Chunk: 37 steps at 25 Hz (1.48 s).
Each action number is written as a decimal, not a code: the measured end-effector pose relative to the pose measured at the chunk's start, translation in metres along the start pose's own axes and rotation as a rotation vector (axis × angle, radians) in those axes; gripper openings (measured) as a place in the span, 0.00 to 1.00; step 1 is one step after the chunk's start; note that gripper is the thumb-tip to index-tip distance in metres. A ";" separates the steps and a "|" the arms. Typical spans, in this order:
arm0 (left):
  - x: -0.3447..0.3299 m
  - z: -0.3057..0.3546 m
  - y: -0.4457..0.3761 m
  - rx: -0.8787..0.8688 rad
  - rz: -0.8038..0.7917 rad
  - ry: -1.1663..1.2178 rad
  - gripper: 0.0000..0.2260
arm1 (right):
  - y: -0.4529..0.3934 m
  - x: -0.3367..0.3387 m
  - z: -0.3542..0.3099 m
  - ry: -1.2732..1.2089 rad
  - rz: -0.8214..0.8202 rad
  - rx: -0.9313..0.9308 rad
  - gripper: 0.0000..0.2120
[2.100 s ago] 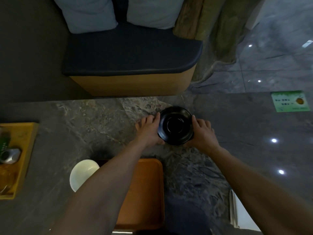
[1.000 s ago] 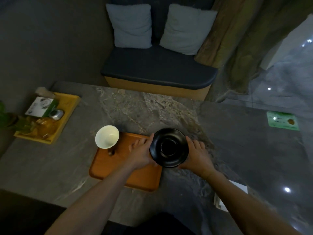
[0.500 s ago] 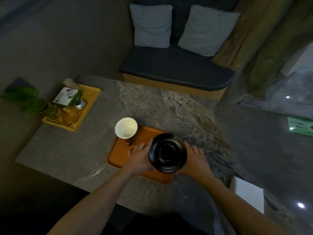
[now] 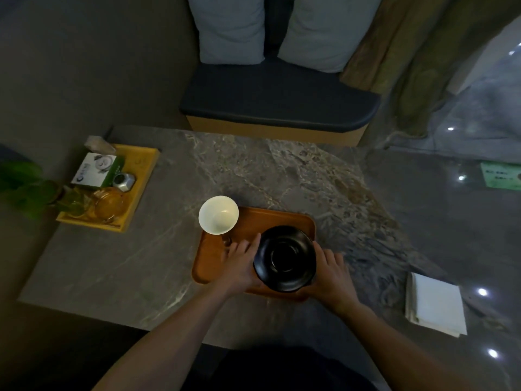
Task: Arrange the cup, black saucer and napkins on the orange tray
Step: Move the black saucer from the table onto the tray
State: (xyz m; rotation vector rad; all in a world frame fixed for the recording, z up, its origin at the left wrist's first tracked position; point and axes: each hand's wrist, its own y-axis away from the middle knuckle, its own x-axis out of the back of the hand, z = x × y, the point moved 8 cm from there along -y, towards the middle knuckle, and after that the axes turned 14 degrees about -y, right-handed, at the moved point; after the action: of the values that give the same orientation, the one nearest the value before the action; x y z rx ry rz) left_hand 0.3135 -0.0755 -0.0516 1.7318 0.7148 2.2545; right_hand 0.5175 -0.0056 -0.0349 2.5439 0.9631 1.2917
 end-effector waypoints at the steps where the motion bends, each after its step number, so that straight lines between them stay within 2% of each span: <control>1: -0.001 0.001 -0.002 -0.012 -0.002 -0.003 0.54 | 0.000 -0.002 0.001 0.009 0.004 -0.011 0.59; 8: -0.008 0.001 -0.018 -0.047 -0.020 -0.071 0.54 | -0.006 -0.011 0.008 0.065 0.026 -0.071 0.57; 15: -0.009 0.002 -0.024 -0.065 -0.079 0.145 0.54 | -0.016 -0.012 0.006 0.079 0.029 -0.075 0.55; 30: -0.005 0.001 -0.032 -0.061 -0.054 0.110 0.51 | -0.024 -0.013 0.010 0.109 0.025 -0.097 0.57; 37: -0.012 -0.001 -0.029 -0.052 -0.061 0.168 0.50 | -0.024 -0.017 0.017 0.083 0.015 -0.134 0.58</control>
State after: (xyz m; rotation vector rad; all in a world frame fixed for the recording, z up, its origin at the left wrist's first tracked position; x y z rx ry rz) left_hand 0.3128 -0.0565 -0.0762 1.4902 0.7243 2.3746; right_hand 0.5120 0.0061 -0.0663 2.4195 0.8423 1.4252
